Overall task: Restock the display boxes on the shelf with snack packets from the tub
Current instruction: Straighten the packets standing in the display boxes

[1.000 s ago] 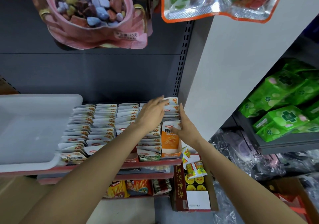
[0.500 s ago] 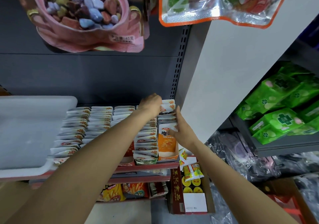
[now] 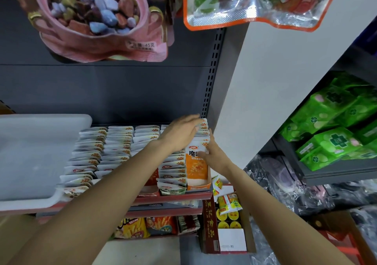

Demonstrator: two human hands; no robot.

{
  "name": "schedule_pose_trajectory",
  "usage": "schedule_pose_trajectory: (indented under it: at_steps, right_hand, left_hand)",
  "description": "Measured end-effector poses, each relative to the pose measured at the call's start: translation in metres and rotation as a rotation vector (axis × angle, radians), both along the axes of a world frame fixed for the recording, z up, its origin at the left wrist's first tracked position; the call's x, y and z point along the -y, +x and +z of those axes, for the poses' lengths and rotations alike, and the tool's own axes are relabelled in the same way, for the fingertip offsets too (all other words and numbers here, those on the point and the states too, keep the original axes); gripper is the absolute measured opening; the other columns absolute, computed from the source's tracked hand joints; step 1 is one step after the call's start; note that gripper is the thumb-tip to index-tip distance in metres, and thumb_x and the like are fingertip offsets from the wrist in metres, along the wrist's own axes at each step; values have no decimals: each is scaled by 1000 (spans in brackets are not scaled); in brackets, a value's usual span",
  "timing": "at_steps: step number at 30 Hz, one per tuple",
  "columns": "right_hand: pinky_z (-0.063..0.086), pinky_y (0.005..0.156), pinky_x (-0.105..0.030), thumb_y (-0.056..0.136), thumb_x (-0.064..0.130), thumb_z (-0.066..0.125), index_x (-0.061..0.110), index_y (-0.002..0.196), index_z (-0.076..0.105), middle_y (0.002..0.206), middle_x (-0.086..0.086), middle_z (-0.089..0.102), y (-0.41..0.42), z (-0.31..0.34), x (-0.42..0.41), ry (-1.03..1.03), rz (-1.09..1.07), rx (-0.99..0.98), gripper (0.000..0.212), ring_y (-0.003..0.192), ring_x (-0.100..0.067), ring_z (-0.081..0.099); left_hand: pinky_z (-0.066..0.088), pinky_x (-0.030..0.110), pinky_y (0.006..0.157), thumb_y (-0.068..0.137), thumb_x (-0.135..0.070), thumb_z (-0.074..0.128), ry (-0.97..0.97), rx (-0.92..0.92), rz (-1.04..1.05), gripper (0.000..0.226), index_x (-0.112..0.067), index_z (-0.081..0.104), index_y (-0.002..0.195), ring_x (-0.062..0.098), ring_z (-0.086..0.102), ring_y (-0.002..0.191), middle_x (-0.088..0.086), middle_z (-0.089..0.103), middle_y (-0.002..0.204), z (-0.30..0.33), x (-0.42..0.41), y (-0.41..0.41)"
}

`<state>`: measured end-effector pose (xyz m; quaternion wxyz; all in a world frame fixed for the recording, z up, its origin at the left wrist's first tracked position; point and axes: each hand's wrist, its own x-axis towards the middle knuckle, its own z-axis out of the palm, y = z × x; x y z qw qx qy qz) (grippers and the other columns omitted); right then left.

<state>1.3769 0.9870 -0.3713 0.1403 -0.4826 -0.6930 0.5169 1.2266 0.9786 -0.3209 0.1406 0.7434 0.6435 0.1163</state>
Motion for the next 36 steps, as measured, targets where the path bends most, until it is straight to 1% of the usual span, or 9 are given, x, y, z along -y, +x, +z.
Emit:
schedule_pose_trajectory:
  at_steps: [3, 7, 14, 17, 20, 24, 30, 34, 36]
  right_hand:
    - [38, 98, -24, 91, 3, 55, 19, 148, -18, 140, 13, 27, 0, 0, -1, -34, 30, 23, 95, 124, -5, 35]
    - [47, 94, -30, 90, -1, 53, 19, 147, -21, 138, 6, 38, 3, -8, 0, -47, -28, 25, 96, 122, -13, 45]
    - [29, 115, -41, 88, 1, 57, 16, 151, -7, 157, -4, 19, 3, -9, 7, 105, -11, -1, 92, 141, -19, 27]
    - [37, 109, -41, 87, 3, 59, 14, 151, -7, 151, -6, 32, 1, -10, 4, 86, -43, 10, 92, 135, -21, 39]
    - [43, 105, -41, 86, 1, 61, 15, 150, -9, 146, -4, 41, 4, -13, 1, 60, -71, 7, 96, 130, -22, 45]
    - [40, 107, -44, 83, -1, 63, 16, 150, -10, 155, -6, 24, 7, -12, 2, 60, -69, -1, 101, 137, -24, 35]
    - [47, 100, -45, 84, 1, 63, 16, 151, 1, 144, -4, 42, 11, -12, 6, 46, -89, -34, 93, 128, -20, 46]
    - [43, 101, -32, 86, 1, 63, 13, 151, 10, 140, -1, 43, 17, -5, 12, 46, -144, -58, 85, 127, -13, 42]
    - [43, 92, -25, 83, 6, 68, 14, 143, 25, 126, 1, 46, 19, -3, 18, 157, -217, -2, 75, 114, -10, 46]
  left_hand:
    - [0, 29, 116, 103, -25, 27, -99, -116, -70, 51, -22, 10, 151, 12, -2, 146, -3, 1, 159, -8, 7, 1]
    - [-11, 34, 115, 102, -34, 25, -81, -242, -105, 58, -23, -4, 151, 13, -19, 143, -4, -18, 156, -13, 12, 2]
    - [-13, 41, 115, 96, -38, 32, -106, -367, -121, 75, -18, -19, 147, 15, -24, 142, 1, -26, 154, -17, 26, 10]
    - [-14, 41, 114, 94, -38, 36, -115, -340, -114, 80, -17, -20, 147, 14, -25, 141, 1, -27, 154, -16, 29, 13]
    - [-11, 39, 117, 94, -32, 37, -99, -274, -100, 77, -19, -16, 148, 13, -22, 142, 0, -22, 155, -13, 32, 12]
    - [-10, 37, 117, 95, -31, 36, -96, -248, -104, 75, -20, -15, 149, 12, -21, 143, 0, -20, 156, -13, 35, 11]
    - [-7, 38, 117, 98, -32, 33, -95, -220, -75, 66, -23, -4, 151, 13, -18, 144, 0, -16, 157, -14, 35, 10]
    - [9, 33, 117, 101, -26, 32, 65, -99, -34, 46, -26, 27, 147, 16, 9, 146, -1, 13, 158, -10, 36, 11]
    - [18, 33, 113, 101, -25, 38, 123, -84, -30, 37, -26, 47, 136, 16, 26, 139, -2, 30, 152, -8, 36, 9]
